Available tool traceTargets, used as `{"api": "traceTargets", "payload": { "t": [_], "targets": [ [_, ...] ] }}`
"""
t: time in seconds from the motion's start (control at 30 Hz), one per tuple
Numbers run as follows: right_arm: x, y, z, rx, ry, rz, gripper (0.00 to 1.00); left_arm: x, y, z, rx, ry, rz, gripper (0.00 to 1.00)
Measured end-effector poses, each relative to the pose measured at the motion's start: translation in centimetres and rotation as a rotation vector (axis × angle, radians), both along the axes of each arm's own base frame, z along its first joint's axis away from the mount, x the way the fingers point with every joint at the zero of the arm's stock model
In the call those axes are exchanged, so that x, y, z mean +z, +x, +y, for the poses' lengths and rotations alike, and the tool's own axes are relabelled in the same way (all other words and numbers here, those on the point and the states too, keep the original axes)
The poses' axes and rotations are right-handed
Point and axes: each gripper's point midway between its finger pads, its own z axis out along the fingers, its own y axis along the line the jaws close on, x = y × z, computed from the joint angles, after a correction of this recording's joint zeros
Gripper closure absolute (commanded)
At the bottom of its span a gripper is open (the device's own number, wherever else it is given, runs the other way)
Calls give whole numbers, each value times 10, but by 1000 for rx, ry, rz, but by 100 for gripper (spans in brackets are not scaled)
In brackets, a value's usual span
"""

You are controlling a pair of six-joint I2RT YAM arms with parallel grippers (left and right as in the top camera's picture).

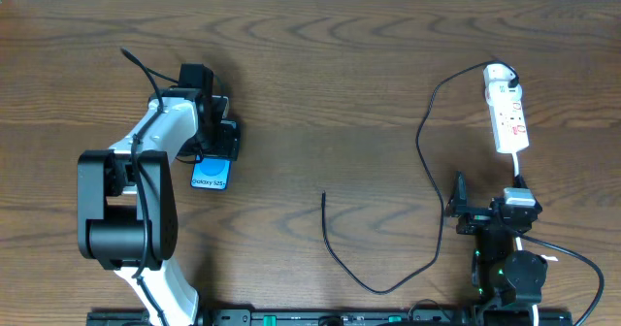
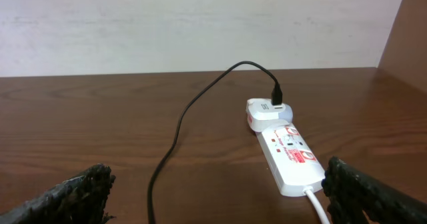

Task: Plug charger to phone and switch on socket
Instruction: 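Lower the left gripper onto the phone and close on its sides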

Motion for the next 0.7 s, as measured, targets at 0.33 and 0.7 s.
{"api": "traceTargets", "payload": {
  "t": [0.33, 0.7],
  "targets": [
    [0, 0, 0, 0, 0, 0, 1, 0, 0, 0, -1, 0, 0, 23],
    [0, 0, 0, 0, 0, 0, 1, 0, 0, 0, -1, 0, -1, 29]
  ]
}}
